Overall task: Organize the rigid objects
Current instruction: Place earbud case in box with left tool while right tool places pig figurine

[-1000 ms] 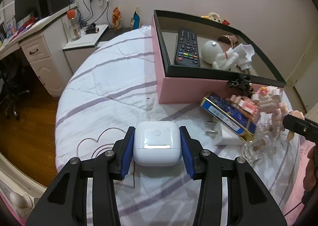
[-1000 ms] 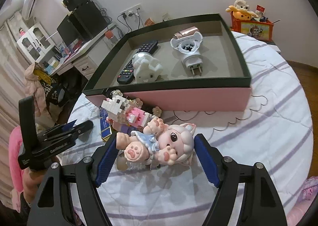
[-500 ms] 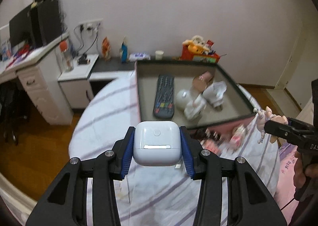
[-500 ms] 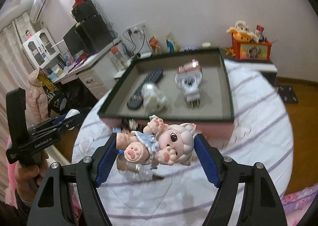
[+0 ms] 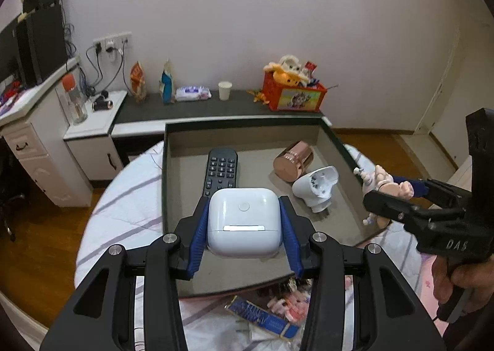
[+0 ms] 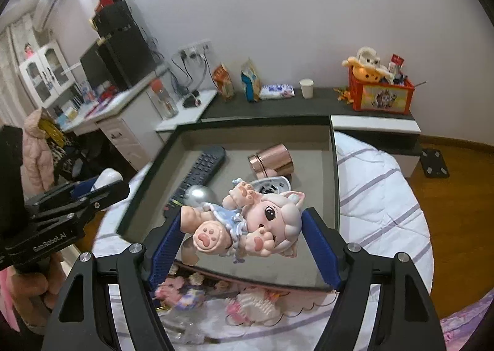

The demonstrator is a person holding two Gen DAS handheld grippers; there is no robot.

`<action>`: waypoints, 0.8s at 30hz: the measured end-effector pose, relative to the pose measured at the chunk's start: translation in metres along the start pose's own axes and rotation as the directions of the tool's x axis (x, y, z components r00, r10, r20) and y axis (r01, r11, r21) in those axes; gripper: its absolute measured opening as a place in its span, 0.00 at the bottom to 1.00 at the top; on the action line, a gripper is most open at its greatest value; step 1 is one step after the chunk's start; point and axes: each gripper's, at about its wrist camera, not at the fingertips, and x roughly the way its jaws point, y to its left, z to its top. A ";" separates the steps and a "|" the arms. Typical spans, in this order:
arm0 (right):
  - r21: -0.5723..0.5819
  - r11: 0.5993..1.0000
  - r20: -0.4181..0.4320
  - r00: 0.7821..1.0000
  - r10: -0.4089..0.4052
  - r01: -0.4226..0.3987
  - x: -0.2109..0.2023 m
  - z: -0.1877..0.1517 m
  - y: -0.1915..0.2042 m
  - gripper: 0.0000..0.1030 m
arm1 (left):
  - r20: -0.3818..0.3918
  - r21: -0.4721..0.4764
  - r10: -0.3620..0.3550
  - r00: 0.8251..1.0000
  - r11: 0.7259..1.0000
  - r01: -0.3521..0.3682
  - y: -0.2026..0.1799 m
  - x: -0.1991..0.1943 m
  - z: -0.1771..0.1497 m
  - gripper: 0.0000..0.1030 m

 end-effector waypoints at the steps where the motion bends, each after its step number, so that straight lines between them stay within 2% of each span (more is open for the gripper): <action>1: 0.001 1.000 -0.016 1.000 -0.001 0.001 0.006 0.000 -0.001 0.75 | -0.015 -0.003 -0.001 1.000 1.000 0.001 -0.001 0.007 -0.002 0.43; 9: -0.020 0.998 -0.096 0.994 -0.054 0.052 0.036 -0.008 -0.004 0.75 | -0.113 -0.016 0.013 0.994 1.000 -0.015 -0.002 0.045 -0.016 0.43; 16: -0.090 0.987 -0.122 0.982 -0.143 0.132 0.047 -0.011 0.000 0.75 | -0.176 -0.006 0.046 0.983 0.999 -0.048 0.000 0.063 -0.028 0.44; 18: -0.120 0.979 -0.127 0.976 -0.178 0.163 0.050 -0.013 0.002 0.75 | -0.181 -0.010 0.062 0.982 0.998 -0.064 0.003 0.064 -0.030 0.59; 19: -0.133 0.976 -0.121 0.974 -0.191 0.174 0.050 -0.014 0.004 0.75 | -0.174 -0.015 0.068 0.982 0.997 -0.072 0.004 0.062 -0.030 0.72; 20: -0.140 0.974 -0.117 0.974 -0.195 0.178 0.050 -0.015 0.005 0.75 | -0.161 -0.017 0.076 0.984 0.997 -0.080 0.005 0.060 -0.031 0.81; 22: -0.138 0.974 -0.117 0.973 -0.197 0.181 0.048 -0.015 0.004 0.79 | -0.146 -0.020 0.059 0.988 0.998 -0.062 0.005 0.053 -0.032 0.84; 24: -0.137 0.972 -0.117 0.972 -0.206 0.190 0.045 -0.016 0.004 0.81 | -0.134 -0.013 0.078 0.988 0.997 -0.080 0.003 0.047 -0.033 0.87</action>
